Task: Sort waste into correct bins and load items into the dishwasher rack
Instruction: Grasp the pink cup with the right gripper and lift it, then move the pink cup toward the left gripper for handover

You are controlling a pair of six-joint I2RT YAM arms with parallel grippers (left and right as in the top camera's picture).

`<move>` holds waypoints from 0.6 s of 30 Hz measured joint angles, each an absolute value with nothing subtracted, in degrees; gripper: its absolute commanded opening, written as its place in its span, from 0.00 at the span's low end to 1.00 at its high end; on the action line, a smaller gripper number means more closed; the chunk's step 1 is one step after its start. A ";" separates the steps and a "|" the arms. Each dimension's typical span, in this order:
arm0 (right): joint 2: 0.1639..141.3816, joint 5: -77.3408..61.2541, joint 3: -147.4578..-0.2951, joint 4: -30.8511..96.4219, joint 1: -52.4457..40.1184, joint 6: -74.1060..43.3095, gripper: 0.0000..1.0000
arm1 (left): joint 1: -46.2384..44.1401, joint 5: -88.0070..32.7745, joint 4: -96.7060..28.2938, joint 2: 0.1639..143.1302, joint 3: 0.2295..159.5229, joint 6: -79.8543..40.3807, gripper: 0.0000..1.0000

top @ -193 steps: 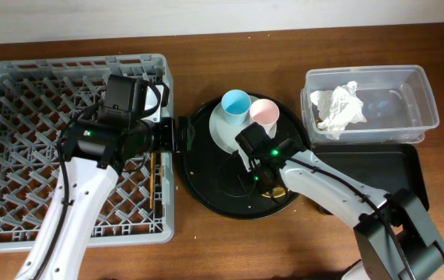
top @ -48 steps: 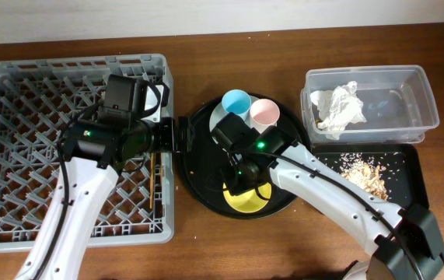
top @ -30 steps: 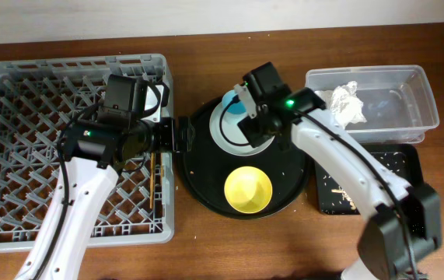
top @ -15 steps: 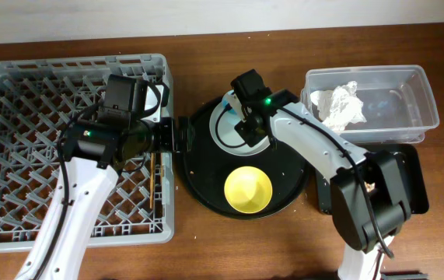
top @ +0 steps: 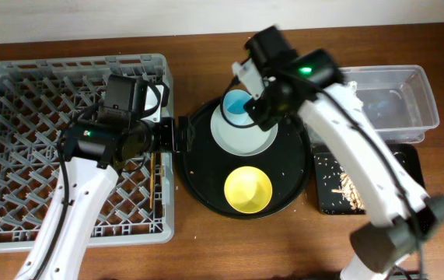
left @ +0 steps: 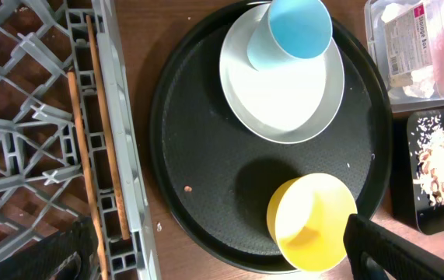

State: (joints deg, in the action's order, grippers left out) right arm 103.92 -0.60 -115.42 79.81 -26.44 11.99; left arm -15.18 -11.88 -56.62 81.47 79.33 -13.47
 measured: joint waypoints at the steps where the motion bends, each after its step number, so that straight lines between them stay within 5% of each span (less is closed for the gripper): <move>1: 102.65 -2.59 -117.43 81.01 -26.26 11.99 0.04 | -15.18 -11.88 -56.62 81.47 79.33 -13.47 0.99; 18: 95.18 -44.86 -122.45 96.62 -11.14 19.16 0.04 | -15.07 -18.74 -55.53 81.47 79.33 -13.02 0.99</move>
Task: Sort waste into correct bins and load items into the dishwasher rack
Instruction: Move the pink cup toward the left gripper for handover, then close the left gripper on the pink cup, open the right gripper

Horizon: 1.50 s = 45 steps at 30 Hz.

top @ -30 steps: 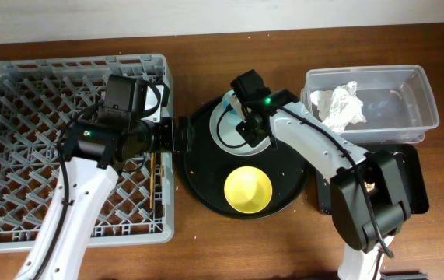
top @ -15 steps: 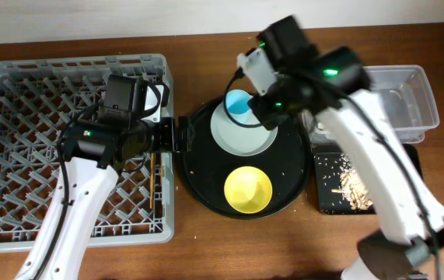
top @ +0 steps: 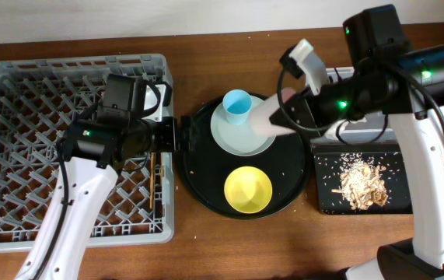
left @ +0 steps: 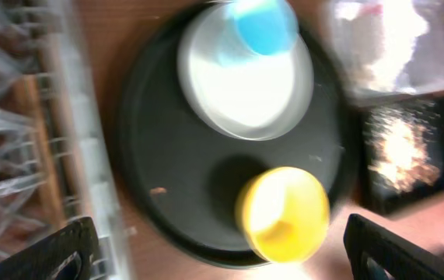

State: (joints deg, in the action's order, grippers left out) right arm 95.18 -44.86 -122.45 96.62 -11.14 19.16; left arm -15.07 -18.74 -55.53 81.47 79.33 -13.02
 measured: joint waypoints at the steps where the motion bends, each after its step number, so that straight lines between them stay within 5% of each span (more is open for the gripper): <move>1: 95.18 -46.63 -122.45 96.97 -10.72 20.69 0.04 | -14.96 -23.00 -54.19 81.47 79.31 -11.81 0.99; 6: 95.18 -51.18 -122.45 96.99 -10.04 25.26 0.04 | -15.00 -55.88 -45.47 81.47 79.31 -0.82 0.99; 10: 95.18 -54.81 -122.45 96.99 -10.04 27.66 0.04 | -15.03 -70.37 -42.24 81.47 79.33 3.11 0.99; 16: 95.18 -61.47 -122.45 96.95 -10.61 31.42 0.04 | -15.00 -76.03 -40.05 81.47 79.33 4.91 0.73; 25: 95.81 -65.25 -122.45 94.76 -16.69 34.74 0.04 | -15.03 -79.83 -39.66 81.47 79.33 5.17 0.70; 35: 97.56 -66.19 -122.45 92.97 -18.41 34.94 0.04 | -14.44 -80.60 -39.75 81.47 79.31 5.82 0.44; 36: 97.56 -66.35 -122.45 92.99 -18.09 34.96 0.10 | -14.44 -80.60 -39.70 81.47 79.31 5.82 0.35; 39: 97.58 -66.28 -122.45 92.90 -17.98 35.00 0.35 | -14.50 -80.64 -39.64 81.47 79.31 5.80 0.31; 43: 97.73 -66.94 -122.45 91.83 -16.95 34.94 0.52 | -14.70 -80.66 -39.62 81.47 79.31 5.80 0.18; 45: 97.73 -68.73 -122.45 91.42 -14.87 34.79 0.51 | -14.70 -80.73 -39.59 81.47 79.31 5.80 0.17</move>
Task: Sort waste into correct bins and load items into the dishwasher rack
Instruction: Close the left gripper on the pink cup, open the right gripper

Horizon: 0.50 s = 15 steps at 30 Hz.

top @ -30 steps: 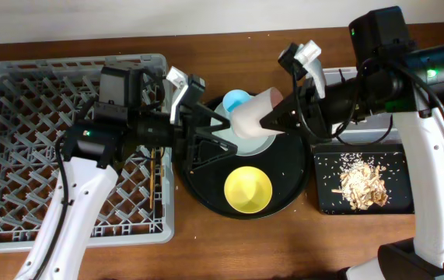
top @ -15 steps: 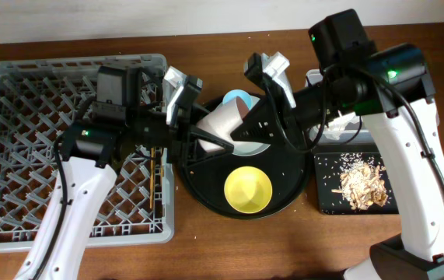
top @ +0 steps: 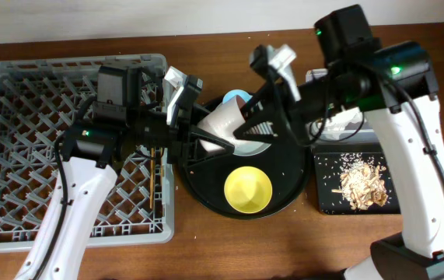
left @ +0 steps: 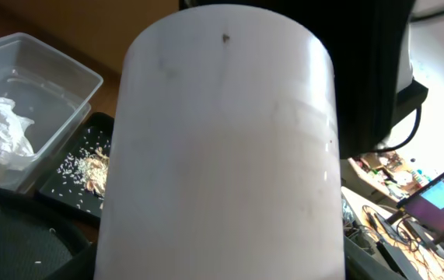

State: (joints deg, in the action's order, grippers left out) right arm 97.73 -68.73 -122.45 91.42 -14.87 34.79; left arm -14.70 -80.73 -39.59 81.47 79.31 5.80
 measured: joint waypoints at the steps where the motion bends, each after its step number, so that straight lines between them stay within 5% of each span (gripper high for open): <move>1: 97.73 -69.78 -122.45 91.46 -13.45 34.72 0.47 | -14.70 -80.79 -39.59 81.47 79.31 5.80 0.17; 5: 97.73 -71.77 -122.45 93.41 -8.84 34.89 0.04 | -14.70 -80.84 -39.59 81.47 79.31 5.80 0.17; 15: 97.73 -65.87 -122.43 96.99 -12.12 34.57 0.04 | -14.70 -80.84 -39.48 81.47 79.31 5.80 0.16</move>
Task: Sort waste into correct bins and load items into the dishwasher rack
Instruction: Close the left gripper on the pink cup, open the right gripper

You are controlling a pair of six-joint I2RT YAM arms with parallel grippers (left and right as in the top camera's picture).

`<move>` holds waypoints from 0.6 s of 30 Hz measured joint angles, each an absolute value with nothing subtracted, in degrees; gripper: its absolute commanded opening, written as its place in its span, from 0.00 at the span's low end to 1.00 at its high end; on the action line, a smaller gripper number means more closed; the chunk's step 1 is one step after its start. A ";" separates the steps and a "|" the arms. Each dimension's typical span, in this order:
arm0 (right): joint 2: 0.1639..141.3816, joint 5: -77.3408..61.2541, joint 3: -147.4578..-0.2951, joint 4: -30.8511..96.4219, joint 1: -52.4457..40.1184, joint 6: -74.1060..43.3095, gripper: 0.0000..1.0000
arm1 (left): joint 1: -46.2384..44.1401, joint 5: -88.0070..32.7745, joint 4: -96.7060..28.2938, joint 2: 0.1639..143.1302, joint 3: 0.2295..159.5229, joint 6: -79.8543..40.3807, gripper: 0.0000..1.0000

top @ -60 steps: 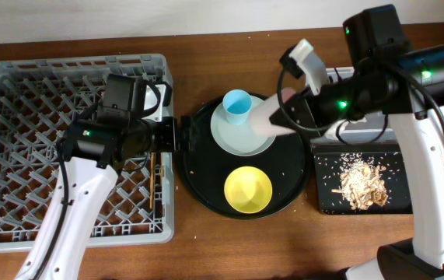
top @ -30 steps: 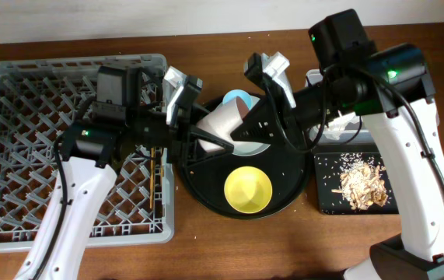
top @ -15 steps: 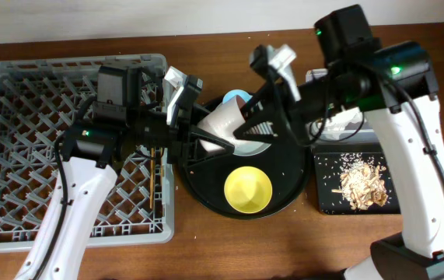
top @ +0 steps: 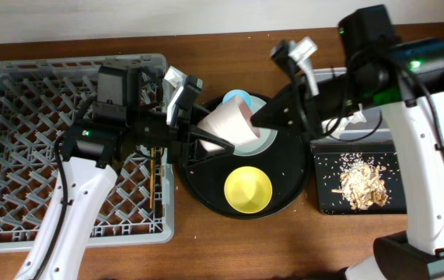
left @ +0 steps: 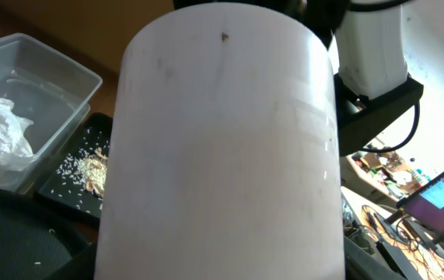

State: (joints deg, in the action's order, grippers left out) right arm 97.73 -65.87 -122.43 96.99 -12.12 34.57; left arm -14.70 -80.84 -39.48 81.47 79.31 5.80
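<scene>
A pale pinkish cup [top: 229, 123] lies on its side in the air over the black tray [top: 206, 183], and my left gripper [top: 208, 140] is shut on it. In the left wrist view the cup [left: 222, 148] fills the frame, with the left gripper [left: 222, 264] clamped round its near end. My right gripper [top: 272, 115] is just right of the cup, apart from it, fingers spread open. On the tray stand a blue cup [top: 237, 96] on a white plate [top: 267, 138] and a yellow bowl [top: 248, 189].
The grey dish rack [top: 19, 93] fills the left, with chopsticks [top: 153, 180] lying near its right edge. A clear bin [left: 35, 74] holding crumpled white waste and a black bin of food scraps [top: 358, 179] stand on the right.
My right gripper has let go of the pale cup and now sits a little farther right. The left gripper keeps the cup in the same place.
First my right arm reached over the far side of the tray while the left gripper stood open by the rack's edge. Then the right gripper held the pale cup over the tray's right side. Later both grippers were on the cup; now only the left holds it.
</scene>
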 measured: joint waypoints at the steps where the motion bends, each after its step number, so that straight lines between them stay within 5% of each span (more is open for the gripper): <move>1: 97.73 -64.95 -122.28 96.99 -13.15 34.57 0.04 | -14.70 -80.84 -39.42 81.47 79.31 5.80 0.16; 18: 97.80 -57.87 -111.98 96.97 -18.22 34.74 0.05 | -9.80 -81.03 -38.28 81.47 79.31 5.80 0.09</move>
State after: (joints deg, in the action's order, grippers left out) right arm 97.80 -57.87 -111.98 96.97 -18.22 34.74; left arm -9.80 -81.03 -38.28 81.47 79.31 5.80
